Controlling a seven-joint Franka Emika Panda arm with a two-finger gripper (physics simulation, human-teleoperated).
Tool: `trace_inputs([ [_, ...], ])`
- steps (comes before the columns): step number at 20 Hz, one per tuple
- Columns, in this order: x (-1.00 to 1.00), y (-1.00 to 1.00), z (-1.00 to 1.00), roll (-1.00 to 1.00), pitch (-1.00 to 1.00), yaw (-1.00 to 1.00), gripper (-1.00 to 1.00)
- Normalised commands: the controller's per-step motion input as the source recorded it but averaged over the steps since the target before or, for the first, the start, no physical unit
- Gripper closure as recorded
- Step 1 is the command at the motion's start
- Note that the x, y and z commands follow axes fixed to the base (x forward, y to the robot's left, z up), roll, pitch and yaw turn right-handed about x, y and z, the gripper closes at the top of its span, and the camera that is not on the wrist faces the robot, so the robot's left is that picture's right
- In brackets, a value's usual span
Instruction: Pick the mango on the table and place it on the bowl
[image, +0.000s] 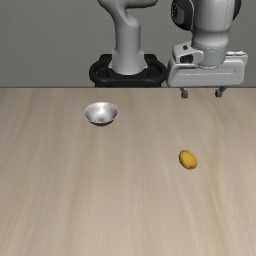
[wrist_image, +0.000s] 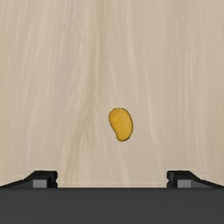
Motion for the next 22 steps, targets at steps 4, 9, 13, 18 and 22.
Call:
trace_inputs([
  [4,0.50,-0.50,0.00,0.00,0.00,0.00,-1.00],
  [9,0.00,0.00,-1.00,0.00,0.00,0.00,-1.00],
  [13,0.00,0.00,-1.00,0.00,0.00,0.00,-1.00],
  [18,0.00,0.00,-1.00,0.00,0.00,0.00,-1.00],
  [22,-0.50,0.00,-0.50,0.00,0.00,0.00,-1.00],
])
